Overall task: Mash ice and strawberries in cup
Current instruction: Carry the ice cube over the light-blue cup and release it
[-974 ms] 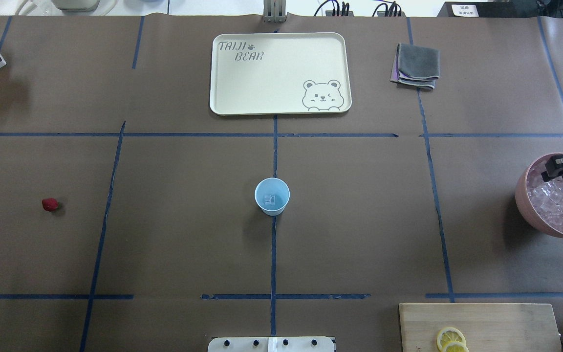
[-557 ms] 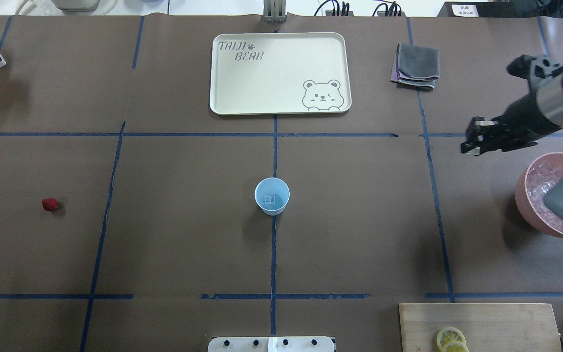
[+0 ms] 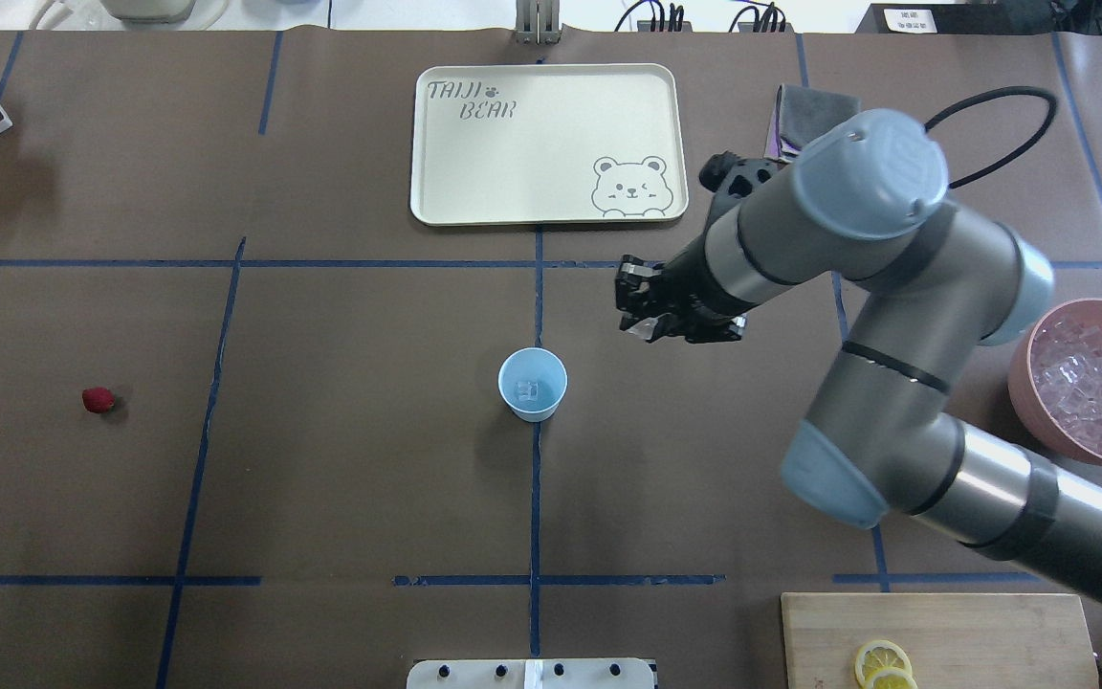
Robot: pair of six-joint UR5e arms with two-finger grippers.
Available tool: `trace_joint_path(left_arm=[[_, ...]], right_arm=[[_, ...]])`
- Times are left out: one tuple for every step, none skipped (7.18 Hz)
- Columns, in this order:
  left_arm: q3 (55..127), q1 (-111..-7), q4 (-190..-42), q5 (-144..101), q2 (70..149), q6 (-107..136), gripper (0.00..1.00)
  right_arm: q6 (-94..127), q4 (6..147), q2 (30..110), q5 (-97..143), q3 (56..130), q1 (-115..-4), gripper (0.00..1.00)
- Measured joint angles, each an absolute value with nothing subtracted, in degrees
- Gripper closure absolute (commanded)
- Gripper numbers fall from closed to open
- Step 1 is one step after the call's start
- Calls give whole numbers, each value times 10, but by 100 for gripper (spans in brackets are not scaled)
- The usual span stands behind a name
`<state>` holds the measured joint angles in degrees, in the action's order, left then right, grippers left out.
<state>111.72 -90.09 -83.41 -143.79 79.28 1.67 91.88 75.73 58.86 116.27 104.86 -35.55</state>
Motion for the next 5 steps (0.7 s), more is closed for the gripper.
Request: trace_joint_path(left_arm=[[1117,-901,-834,-1438,793,17,0],[1117,-901,-834,-1438,793,17,0],[1118,-901,-834,-1438,793,17,0],[1118,-901,-834,-1438,793,17,0],[1119,-901,-834,-1438,793,17,0]], right_arm=[[942,756,558,1129,1026,-328,96],[953,754,541,1098,1010,-307,90],[958,754,529,1075,998,-293,86],[959,754,523,1065,989,-283,70],[960,753,519,1061,983,-277,11]])
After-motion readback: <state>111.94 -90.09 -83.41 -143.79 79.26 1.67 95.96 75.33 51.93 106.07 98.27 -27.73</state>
